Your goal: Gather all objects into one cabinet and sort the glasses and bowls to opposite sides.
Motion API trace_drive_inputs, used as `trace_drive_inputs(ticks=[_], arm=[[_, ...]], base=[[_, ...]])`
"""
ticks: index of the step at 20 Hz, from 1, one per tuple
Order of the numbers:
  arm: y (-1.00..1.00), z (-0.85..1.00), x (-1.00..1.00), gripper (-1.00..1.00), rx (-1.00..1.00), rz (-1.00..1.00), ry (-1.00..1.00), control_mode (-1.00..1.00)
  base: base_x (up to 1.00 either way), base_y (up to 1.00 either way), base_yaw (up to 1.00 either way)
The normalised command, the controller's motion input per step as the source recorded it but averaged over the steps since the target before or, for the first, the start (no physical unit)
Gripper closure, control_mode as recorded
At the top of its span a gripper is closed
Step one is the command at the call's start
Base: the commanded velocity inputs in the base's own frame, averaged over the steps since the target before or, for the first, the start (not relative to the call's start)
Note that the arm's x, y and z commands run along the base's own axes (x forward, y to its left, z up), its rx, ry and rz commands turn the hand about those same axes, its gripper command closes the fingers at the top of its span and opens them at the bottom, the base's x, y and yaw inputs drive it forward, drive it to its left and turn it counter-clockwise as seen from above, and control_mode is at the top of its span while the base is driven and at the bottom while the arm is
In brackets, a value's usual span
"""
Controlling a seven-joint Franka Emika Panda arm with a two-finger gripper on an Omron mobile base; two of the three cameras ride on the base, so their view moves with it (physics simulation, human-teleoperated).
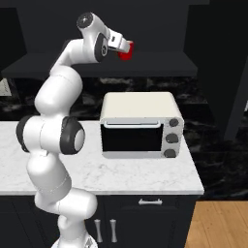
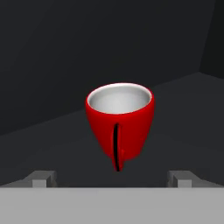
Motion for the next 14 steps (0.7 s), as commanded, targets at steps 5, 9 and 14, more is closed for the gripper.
trace_drive_inputs(ticks=[5, 9, 14], arm=[[-0.03, 0.00, 0.39, -1.00, 0.00, 0.00, 0.00, -1.00], [0.00, 0.00, 0.16, -1.00, 0.00, 0.00, 0.00, -1.00], [-0.01, 0.00, 0.09, -1.00, 0.00, 0.00, 0.00, -1.00]], base=[[0.00, 0.00, 0.00], [0.00, 0.00, 0.00], [0.00, 0.00, 0.00]])
